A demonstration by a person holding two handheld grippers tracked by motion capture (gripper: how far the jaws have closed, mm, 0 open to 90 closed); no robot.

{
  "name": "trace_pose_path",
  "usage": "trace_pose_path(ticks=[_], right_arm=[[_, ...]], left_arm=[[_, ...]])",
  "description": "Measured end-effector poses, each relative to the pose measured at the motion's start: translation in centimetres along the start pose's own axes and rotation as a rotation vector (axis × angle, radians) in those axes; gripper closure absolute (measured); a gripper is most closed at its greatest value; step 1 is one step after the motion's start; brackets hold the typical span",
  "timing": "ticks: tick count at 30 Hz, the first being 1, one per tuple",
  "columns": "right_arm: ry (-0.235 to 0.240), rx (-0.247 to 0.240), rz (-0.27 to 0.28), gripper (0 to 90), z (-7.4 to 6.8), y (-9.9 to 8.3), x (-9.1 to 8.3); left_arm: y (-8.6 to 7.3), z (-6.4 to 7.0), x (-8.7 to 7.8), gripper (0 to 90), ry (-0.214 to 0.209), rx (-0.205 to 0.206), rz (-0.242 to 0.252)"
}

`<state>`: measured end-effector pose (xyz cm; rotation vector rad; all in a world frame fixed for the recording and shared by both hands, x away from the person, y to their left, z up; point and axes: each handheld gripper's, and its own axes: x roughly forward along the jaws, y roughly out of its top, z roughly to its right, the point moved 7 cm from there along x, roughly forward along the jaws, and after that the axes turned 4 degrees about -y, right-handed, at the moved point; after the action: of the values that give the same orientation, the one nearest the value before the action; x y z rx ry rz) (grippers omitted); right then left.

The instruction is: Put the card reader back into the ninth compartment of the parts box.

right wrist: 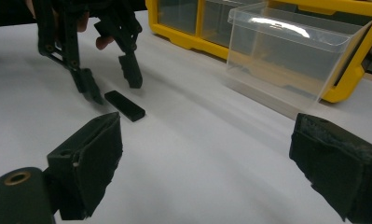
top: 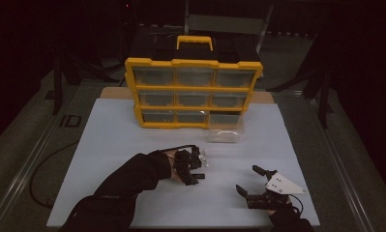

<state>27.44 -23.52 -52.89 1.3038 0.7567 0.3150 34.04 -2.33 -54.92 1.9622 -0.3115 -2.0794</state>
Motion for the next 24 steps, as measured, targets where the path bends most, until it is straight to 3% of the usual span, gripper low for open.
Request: trace_pose_path(ticks=[9, 24], right_arm=[[0.0, 0.003, 0.001, 9.5, 0.01, 0.03, -0.04], [-0.002, 0.003, 0.0, 9.5, 0.04, 0.01, -0.03]], left_arm=[[-0.02, -0.15, 0.32, 60.0, 0.01, 0.004, -0.04], [0.06, -0.11, 0.7, 68.8, 0.001, 0.0, -0.074]])
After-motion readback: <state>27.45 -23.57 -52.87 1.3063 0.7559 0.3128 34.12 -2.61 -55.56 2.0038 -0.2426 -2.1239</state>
